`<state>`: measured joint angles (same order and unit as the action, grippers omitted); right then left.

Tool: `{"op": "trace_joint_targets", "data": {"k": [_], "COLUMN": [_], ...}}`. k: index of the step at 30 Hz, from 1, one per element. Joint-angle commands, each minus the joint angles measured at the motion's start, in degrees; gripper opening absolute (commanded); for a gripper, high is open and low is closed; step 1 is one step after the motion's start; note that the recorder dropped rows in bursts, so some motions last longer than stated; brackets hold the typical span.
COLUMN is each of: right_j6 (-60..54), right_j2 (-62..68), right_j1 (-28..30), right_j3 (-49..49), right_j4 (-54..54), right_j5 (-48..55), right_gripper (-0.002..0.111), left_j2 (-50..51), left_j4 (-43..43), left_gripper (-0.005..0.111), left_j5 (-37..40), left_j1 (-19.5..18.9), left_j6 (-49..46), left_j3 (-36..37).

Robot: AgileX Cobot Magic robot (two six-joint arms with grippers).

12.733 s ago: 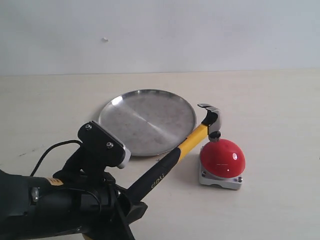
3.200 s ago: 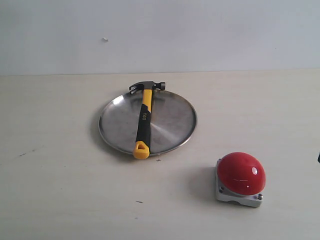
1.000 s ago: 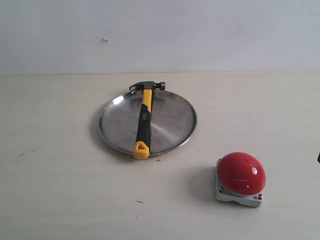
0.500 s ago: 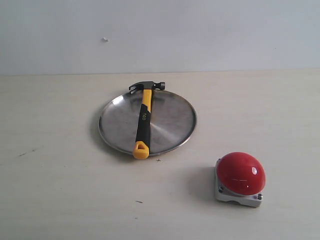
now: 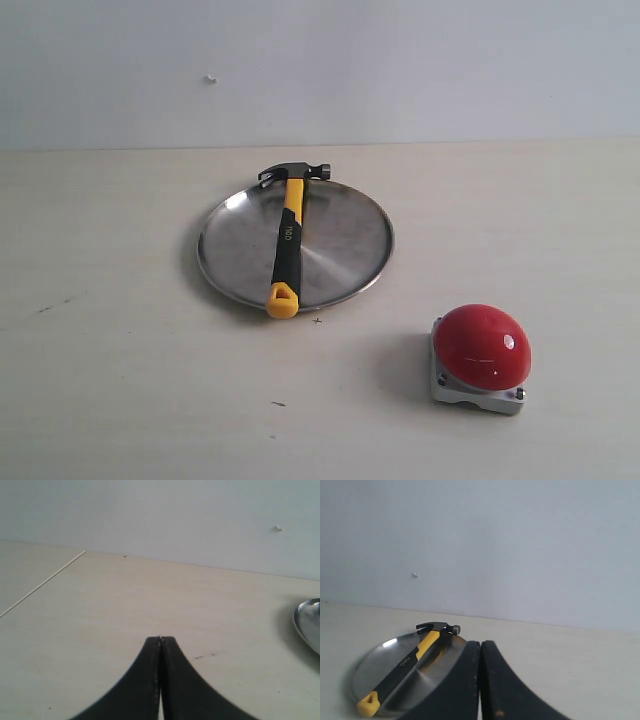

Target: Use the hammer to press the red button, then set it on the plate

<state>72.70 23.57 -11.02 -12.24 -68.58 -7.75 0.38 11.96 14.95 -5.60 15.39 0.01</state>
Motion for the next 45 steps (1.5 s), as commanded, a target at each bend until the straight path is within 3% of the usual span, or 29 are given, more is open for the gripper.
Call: {"op": "trace_joint_targets", "data": {"k": [1, 4, 6, 11, 13, 23, 28, 45], "right_j6": [-0.7, -0.9, -5.5, -42.0, -48.9, -56.5, -72.7, -72.7], "right_j2": [-1.0, -3.1, -4.5, -10.2, -12.8, -23.1, -23.6, -23.6], "right_j1": [0.4, 0.5, 0.5, 2.3, 4.7, 19.1, 19.9, 19.9], "right_j3": [0.0, 0.0, 0.0, 0.0, 0.4, 9.1, 11.7, 12.2], "right_j4": [-0.5, 1.0, 7.6, 42.8, 48.7, 60.6, 71.7, 69.8], "right_j5": [-0.8, 0.6, 3.8, 15.6, 16.6, 17.5, 17.7, 24.4], "right_gripper": [0.0, 0.0, 0.0, 0.0, 0.0, 0.0, 0.0, 0.0], "left_j2": [-0.4, -0.4, -0.4, -0.4, -0.4, -0.4, -0.4, -0.4], "left_j4": [-0.6, -0.6, -0.6, -0.6, -0.6, -0.6, -0.6, -0.6], "left_gripper": [0.0, 0.0, 0.0, 0.0, 0.0, 0.0, 0.0, 0.0], "left_j5": [-0.2, -0.2, -0.2, -0.2, -0.2, -0.2, -0.2, -0.2], "left_j1": [-0.1, -0.1, -0.1, -0.1, -0.1, -0.1, -0.1, -0.1], "left_j6": [-0.2, -0.2, -0.2, -0.2, -0.2, -0.2, -0.2, -0.2], "left_j3": [0.0, 0.0, 0.0, 0.0, 0.0, 0.0, 0.0, 0.0]}}
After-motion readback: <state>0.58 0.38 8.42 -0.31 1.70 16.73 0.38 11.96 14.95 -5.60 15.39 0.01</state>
